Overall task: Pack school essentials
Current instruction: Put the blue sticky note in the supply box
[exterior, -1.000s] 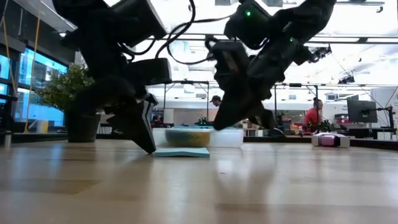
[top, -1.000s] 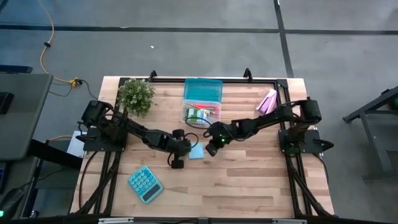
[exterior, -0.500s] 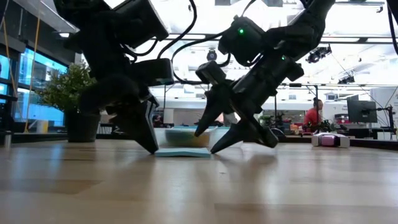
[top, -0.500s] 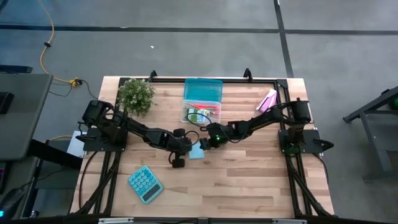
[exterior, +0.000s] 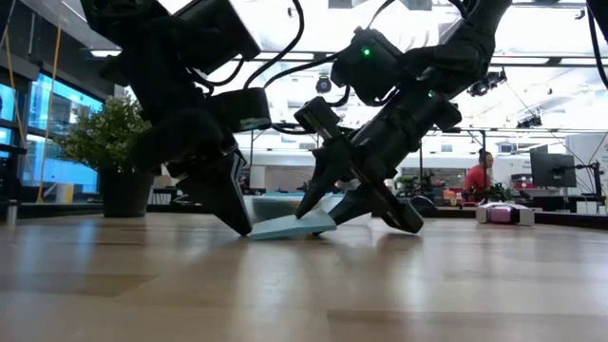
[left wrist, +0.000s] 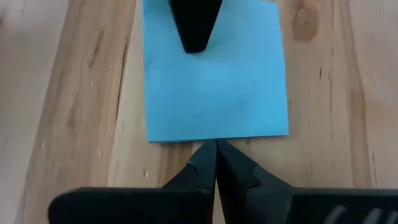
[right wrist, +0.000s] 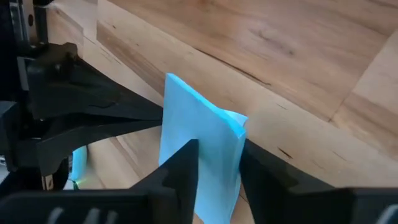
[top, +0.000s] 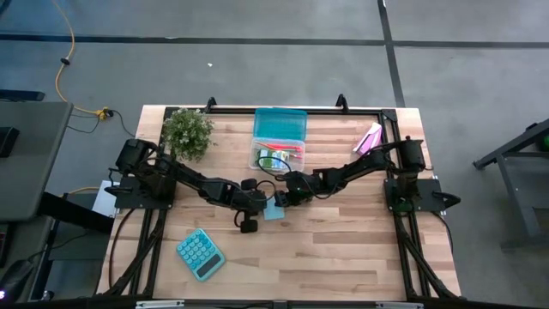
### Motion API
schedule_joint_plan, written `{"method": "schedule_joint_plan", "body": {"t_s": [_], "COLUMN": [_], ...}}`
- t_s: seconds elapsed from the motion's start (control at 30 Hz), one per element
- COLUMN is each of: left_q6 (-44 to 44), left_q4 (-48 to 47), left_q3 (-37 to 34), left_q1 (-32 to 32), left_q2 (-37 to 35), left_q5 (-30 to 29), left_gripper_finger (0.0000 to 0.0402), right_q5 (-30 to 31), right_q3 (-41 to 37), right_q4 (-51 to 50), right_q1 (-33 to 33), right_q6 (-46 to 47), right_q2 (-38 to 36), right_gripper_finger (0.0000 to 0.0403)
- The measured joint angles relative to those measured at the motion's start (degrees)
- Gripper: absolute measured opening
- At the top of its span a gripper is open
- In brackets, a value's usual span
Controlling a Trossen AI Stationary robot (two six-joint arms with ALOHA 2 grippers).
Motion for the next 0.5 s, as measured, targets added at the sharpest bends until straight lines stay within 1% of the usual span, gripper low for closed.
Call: {"method": "schedule_joint_plan", "body": {"t_s": [0.23,0.4,0.5], "left_q6": [-1.1,-1.1,-1.2], "left_q4": [0.0,0.0,-2.1], "left_q3": [0.1,0.1,0.0], "left_q1": [-0.5,-0.4,0.2], "left_q2": [0.4,0.4,-1.2], "left_q5": [-0.3,-0.3,0.6], "left_gripper_finger": [0.0000,0.0000,0.0000], "right_q5": [-0.4,-1.0,-1.2], "right_q3": [0.0,-0.1,-0.4], "right_q4": [0.3,0.7,-0.4], "right_q1": [0.2,0.2,0.0], "right_q6": [-1.7,-2.8,-5.7], "right_q2": [0.1,-0.3,-1.8], "right_gripper_finger": [0.0050,0.0018,0.0005]}}
